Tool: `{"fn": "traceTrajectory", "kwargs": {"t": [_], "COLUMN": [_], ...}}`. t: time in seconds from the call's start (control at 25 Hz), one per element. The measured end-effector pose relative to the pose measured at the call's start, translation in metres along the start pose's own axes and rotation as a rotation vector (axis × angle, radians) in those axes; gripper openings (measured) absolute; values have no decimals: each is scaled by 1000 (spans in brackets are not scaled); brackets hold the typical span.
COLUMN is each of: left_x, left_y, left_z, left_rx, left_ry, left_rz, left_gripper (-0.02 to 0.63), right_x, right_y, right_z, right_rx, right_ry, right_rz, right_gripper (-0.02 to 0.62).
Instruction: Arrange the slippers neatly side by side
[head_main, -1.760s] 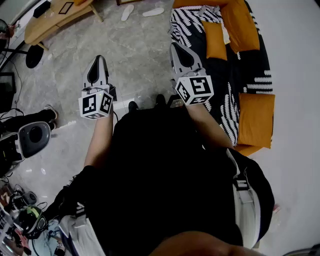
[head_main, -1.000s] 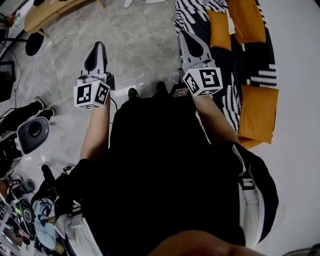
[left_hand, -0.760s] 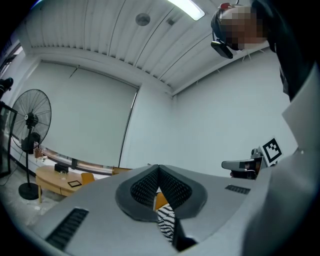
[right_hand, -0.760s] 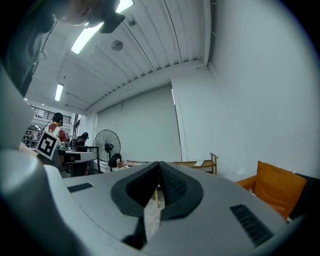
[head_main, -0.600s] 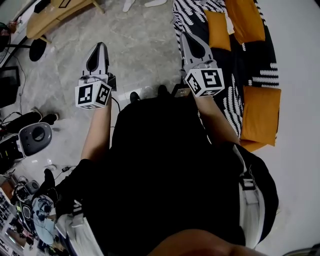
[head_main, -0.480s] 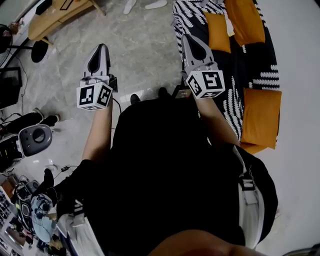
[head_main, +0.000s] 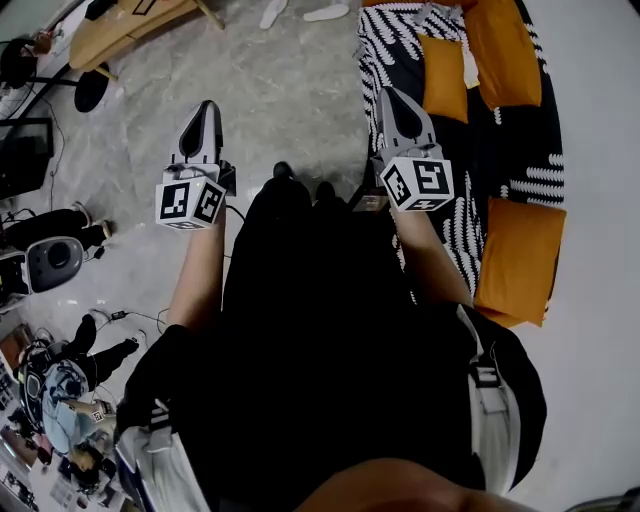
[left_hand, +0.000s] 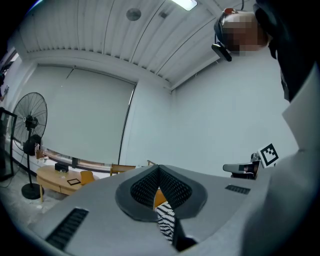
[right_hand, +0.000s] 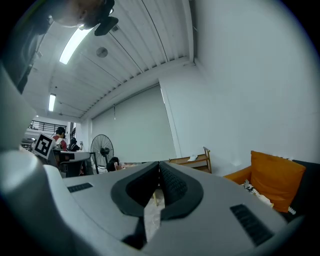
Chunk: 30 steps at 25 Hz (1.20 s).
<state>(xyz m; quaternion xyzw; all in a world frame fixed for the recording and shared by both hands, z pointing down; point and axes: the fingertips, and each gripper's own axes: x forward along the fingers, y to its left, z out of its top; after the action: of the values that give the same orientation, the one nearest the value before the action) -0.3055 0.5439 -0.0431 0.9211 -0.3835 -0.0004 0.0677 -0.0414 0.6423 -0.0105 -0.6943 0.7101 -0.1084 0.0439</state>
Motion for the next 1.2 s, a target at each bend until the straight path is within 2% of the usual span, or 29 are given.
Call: {"fn": "traceTrajectory", "kwargs": {"t": [0.28, 0.4, 0.56, 0.76, 1.0, 1.2], "left_x": [45, 69, 111, 171, 250, 301], "left_y": [-21, -16, 15, 64, 112, 141], "left_z": [-18, -25, -26, -18, -5, -4], "left_rx": [-16, -21, -51, -87, -86, -134], "left_ry": [16, 21, 21, 2, -13, -28], "left_rz": [-51, -64, -48, -37, -61, -75], "left_gripper": [15, 15, 15, 15, 15, 15], "right_x": [20, 43, 93, 168, 250, 299], "right_y": [-31, -39, -52, -61, -74, -82], "right_z": [-5, -5, 0, 25, 43, 50], "right_rx": [9, -1, -14, -44, -80, -93], "right_ry": [-2, -2, 18, 15, 40, 41], "right_rz": [-12, -3, 5, 15, 20, 21], "right_gripper": [32, 32, 32, 32, 32, 32]}}
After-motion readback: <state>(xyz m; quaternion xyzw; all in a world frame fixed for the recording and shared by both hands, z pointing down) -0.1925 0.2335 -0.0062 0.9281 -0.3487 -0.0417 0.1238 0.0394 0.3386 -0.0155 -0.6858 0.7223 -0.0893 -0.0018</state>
